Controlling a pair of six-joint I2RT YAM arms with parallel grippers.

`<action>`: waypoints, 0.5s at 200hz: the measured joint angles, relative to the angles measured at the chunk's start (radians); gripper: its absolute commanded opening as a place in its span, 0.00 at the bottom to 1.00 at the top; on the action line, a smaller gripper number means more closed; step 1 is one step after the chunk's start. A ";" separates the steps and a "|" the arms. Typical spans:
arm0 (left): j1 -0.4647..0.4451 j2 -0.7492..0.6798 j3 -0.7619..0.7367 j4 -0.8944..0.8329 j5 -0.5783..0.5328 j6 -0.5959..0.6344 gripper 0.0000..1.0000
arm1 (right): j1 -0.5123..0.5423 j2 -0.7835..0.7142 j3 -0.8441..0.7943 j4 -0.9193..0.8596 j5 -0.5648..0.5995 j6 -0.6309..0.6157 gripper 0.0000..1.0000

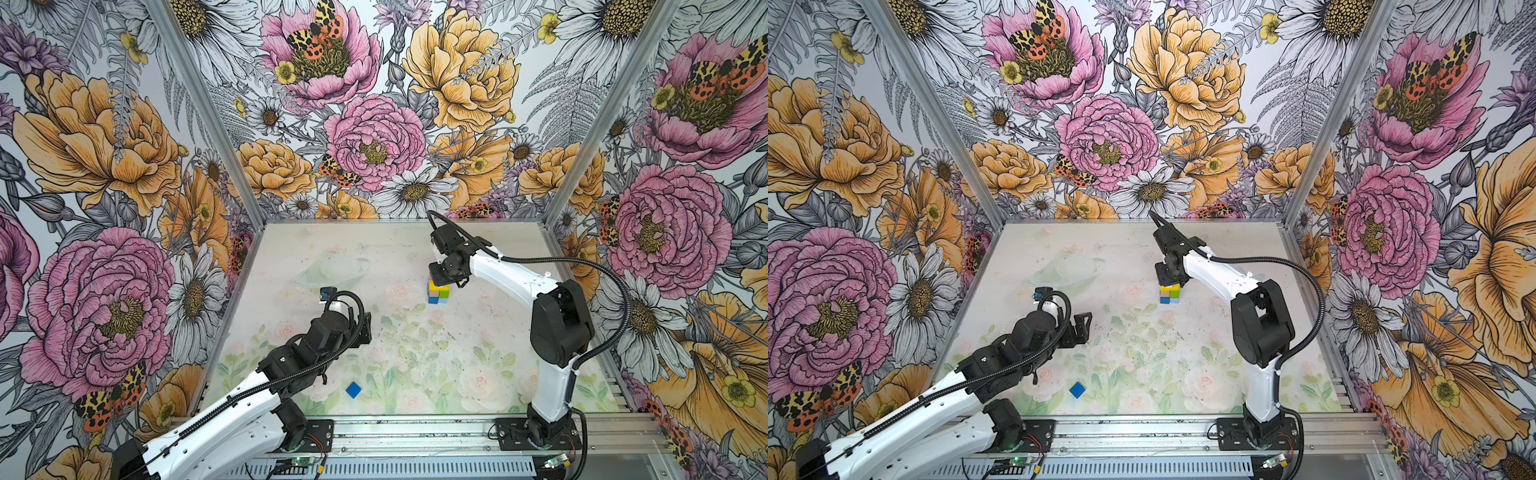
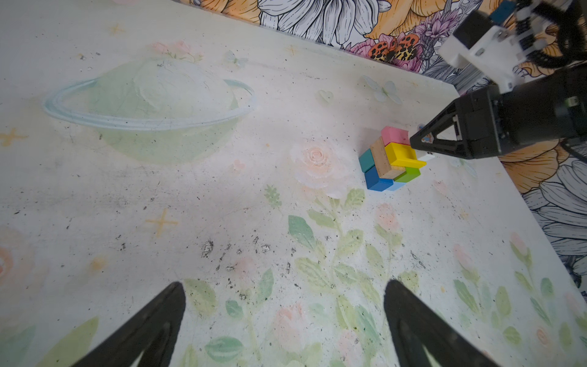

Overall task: Build the wood block tower
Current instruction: 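Lower the nurse token onto the pink block atop the tower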

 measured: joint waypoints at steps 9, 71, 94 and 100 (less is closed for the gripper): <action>0.004 0.005 0.000 0.004 0.004 0.001 0.99 | 0.000 0.006 0.007 0.001 0.000 -0.001 0.31; 0.029 0.022 0.000 0.023 0.030 0.003 0.99 | -0.010 0.024 0.018 0.000 0.000 -0.030 0.31; 0.036 0.029 0.000 0.028 0.039 0.003 0.99 | -0.015 0.024 0.020 0.000 0.000 -0.039 0.31; 0.037 0.032 0.000 0.030 0.042 0.006 0.99 | -0.016 0.024 0.021 -0.001 0.000 -0.042 0.31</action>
